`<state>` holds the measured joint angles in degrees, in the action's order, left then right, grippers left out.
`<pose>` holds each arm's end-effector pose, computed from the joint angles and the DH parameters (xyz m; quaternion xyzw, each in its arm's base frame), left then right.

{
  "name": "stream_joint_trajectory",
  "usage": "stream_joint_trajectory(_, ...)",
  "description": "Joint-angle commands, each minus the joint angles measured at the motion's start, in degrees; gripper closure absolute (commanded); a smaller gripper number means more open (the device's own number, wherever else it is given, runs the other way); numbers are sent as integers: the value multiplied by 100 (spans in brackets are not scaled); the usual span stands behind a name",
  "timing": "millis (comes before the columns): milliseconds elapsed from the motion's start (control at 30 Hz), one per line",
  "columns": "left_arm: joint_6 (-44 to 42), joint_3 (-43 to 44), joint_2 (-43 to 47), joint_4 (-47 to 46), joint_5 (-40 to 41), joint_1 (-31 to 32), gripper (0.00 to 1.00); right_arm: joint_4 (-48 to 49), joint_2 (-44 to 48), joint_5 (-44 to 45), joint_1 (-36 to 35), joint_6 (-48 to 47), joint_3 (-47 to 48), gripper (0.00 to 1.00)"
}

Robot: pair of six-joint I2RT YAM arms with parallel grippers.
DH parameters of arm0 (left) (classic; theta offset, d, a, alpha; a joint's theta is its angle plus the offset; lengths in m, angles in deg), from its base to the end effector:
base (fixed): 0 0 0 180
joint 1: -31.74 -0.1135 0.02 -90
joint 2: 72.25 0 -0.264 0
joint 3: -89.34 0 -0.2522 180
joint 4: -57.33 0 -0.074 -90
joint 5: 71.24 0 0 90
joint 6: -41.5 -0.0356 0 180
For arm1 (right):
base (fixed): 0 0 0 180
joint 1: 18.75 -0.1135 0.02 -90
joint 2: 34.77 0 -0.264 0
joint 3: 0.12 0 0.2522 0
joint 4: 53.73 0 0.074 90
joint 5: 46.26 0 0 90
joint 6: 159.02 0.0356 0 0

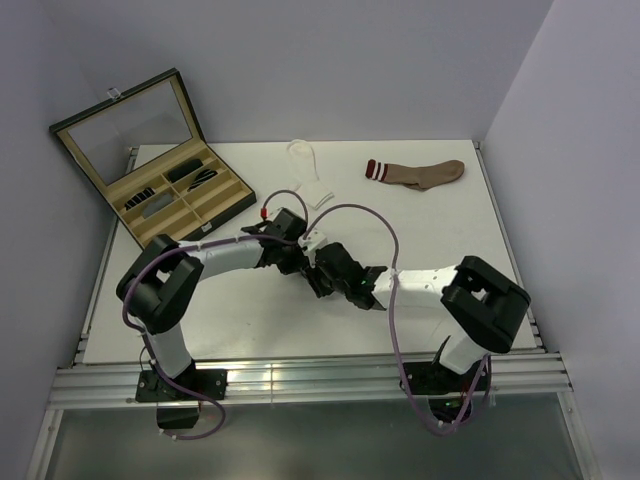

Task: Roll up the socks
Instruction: Roll the sock at the center of the board.

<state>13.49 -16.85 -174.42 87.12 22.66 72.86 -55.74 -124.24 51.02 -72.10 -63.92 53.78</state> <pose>0.2693 -0.2319 0.1587 -0.1832 0.9435 -0.1944 0.1961 0.1883 0.2455 0.1641 -0.3404 0.8286 0.1655 0.4125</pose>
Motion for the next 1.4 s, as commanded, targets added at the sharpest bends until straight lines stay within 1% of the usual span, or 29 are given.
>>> stream_joint_trajectory(0, -162, 156, -75, 216, -47, 27, 100, -93, -386, 413, -62, -177, 283, 52)
stream_joint_trajectory(233, -302, 147, -49, 216, -74, 27, 99, -682, -1045, 835, -45, 175, 609, 52)
stream_joint_trajectory(300, -329, 138, -49, 207, -91, 18, 99, -840, -1169, 836, -36, 289, 670, 55)
stream_joint_trajectory(333, -337, 130, -40, 207, -91, 10, 99, -867, -1178, 792, -27, 316, 671, 61)
stream_joint_trajectory(400, -364, 112, -22, 190, -100, 1, 98, -858, -1134, 634, 25, 377, 618, 69)
stream_joint_trajectory(433, -364, 112, -5, 198, -91, -8, 95, -876, -1108, 477, 52, 403, 609, 82)
stream_joint_trajectory(500, -364, 112, 30, 207, -21, -17, 89, -955, -1029, 230, 139, 465, 600, 95)
stream_joint_trajectory(533, -346, 103, 83, 199, 5, -17, 83, -981, -1011, -41, 183, 491, 600, 99)
stream_joint_trajectory(567, -338, 86, 109, 199, 40, -25, 80, -1025, -967, -209, 227, 526, 609, 100)
stream_joint_trajectory(633, -294, 51, 223, 146, 102, -43, 61, -1131, -923, -578, 394, 667, 644, 100)
stream_joint_trajectory(667, -276, 16, 259, 111, 128, -60, 54, -1131, -888, -1015, 447, 720, 644, 100)
stream_joint_trajectory(733, -206, -28, 346, 102, 190, -69, 45, -1280, -914, -1439, 701, 869, 723, 100)
stream_joint_trajectory(767, -179, -81, 382, 58, 207, -78, 42, -1315, -958, -1867, 789, 922, 767, 100)
stream_joint_trajectory(833, -74, -160, 504, 6, 269, -104, 39, -1386, -1028, -2343, 974, 1045, 837, 100)
stream_joint_trajectory(867, -30, -239, 557, -38, 304, -122, 37, -1394, -1098, -2833, 1192, 1167, 846, 100)
stream_joint_trajectory(933, 101, -353, 750, -91, 444, -157, 34, -1298, -1204, -3416, 1431, 1326, 864, 100)
stream_joint_trajectory(967, 146, -476, 830, -100, 506, -201, 34, -1237, -1283, -3636, 1658, 1422, 864, 100)
stream_joint_trajectory(1000, 189, -546, 1013, -179, 567, -219, 33, -1193, -1327, -4073, 1756, 1597, 864, 100)
stream_joint_trajectory(1133, 470, -977, 1576, -390, 884, -289, 28, -894, -1686, -4893, 2056, 2038, 925, 100)
stream_joint_trajectory(1167, 497, -1143, 1682, -443, 971, -298, 27, -667, -1749, -5060, 2099, 2282, 908, 100)
stream_joint_trajectory(1200, 498, -1223, 1866, -608, 981, -298, 25, -482, -1819, -5488, 2204, 2441, 882, 100)
stream_joint_trajectory(1333, 375, -1435, 2052, -952, 762, -298, 25, 519, -2223, -6132, 2451, 3381, 671, 100)
stream_joint_trajectory(1367, 375, -1496, 2035, -1031, 666, -289, 25, 922, -2276, -6195, 2495, 3749, 575, 100)
